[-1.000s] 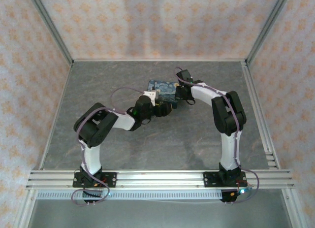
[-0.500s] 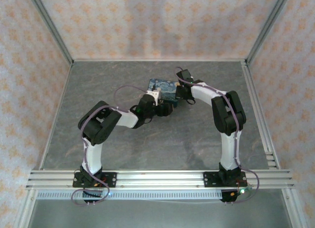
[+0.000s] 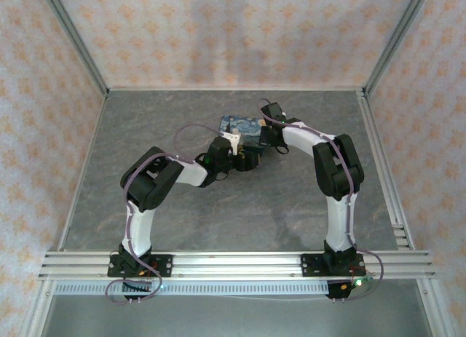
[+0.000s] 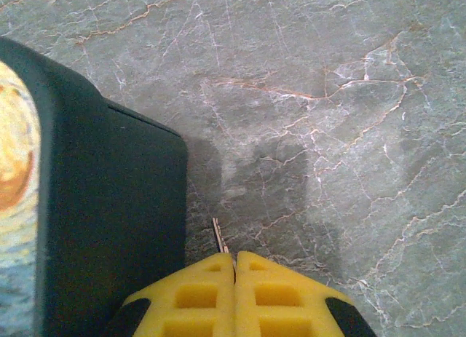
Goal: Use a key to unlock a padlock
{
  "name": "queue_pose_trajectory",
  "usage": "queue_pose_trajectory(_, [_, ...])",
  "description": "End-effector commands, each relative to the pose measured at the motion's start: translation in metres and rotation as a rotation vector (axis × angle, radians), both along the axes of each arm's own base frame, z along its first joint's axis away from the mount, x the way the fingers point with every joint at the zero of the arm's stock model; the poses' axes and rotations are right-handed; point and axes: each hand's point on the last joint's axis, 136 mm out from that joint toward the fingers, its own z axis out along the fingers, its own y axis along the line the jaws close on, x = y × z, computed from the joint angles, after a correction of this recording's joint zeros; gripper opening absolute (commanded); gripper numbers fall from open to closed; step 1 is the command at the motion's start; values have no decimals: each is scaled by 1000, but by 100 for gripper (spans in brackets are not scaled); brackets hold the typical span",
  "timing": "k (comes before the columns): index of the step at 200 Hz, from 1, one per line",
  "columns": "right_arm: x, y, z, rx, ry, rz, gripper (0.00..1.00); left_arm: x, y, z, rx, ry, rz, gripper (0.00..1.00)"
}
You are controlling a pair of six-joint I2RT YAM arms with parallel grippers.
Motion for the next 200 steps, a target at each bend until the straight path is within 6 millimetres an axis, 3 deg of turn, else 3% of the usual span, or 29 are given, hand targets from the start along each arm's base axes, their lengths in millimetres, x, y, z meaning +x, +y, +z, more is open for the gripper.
queue_pose_trajectory(1, [-9, 5, -23, -22, 60, 22, 0, 6, -10, 23, -100, -67, -4, 77])
queue_pose_trajectory(29, [-11, 5, -24, -25, 60, 22, 0, 12, -2, 19, -170, -1, 36, 77])
queue_pose_trajectory(45, [-12, 4, -24, -26, 61, 21, 0, 14, 3, 22, -217, 3, 50, 72])
queue_pose_trajectory(76, [-14, 3, -26, -30, 65, 21, 0, 8, 10, 29, -214, -18, 54, 70])
queue_pose_trajectory(83, [-14, 3, -26, -32, 65, 20, 0, 5, 10, 29, -213, -17, 46, 65])
queue_pose_trajectory(99, [-13, 3, -25, -32, 62, 19, 0, 1, 11, 28, -211, -14, 33, 64])
queue_pose_trajectory(108, [-12, 3, -23, -32, 59, 19, 0, -1, 8, 28, -216, -13, 15, 57])
queue_pose_trajectory(162, [-14, 4, -25, -35, 63, 21, 0, 2, 14, 26, -199, -16, 49, 63])
queue_pose_trajectory(186, [-14, 4, -25, -36, 64, 19, 0, 4, 22, 20, -193, -19, 98, 71])
queue_pose_trajectory(200, [-14, 4, -24, -36, 63, 20, 0, 5, 22, 22, -208, -30, 102, 68])
